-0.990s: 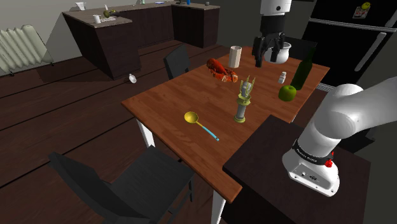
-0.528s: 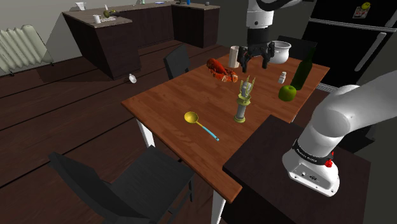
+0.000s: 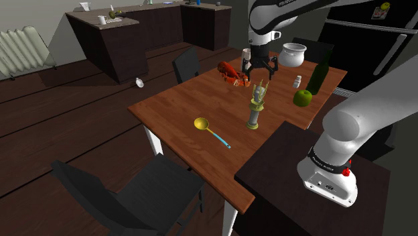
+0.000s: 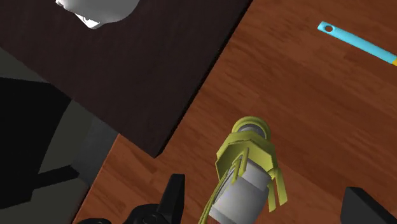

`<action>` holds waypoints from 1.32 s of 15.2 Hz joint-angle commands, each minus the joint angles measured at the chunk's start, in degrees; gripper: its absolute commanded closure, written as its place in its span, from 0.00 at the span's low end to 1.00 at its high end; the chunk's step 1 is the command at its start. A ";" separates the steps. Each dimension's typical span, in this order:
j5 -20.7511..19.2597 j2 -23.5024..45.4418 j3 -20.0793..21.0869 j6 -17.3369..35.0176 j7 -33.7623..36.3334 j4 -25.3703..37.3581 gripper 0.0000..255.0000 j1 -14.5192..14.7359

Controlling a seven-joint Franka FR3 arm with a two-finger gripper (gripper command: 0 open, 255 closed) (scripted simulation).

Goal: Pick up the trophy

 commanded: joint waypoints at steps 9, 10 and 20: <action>-1.14 4.39 0.62 7.87 5.71 -3.80 0.00 -1.64; -1.15 4.40 0.62 7.87 5.71 -3.79 0.00 -1.64; -1.15 4.40 0.62 7.87 5.71 -3.79 1.00 -1.64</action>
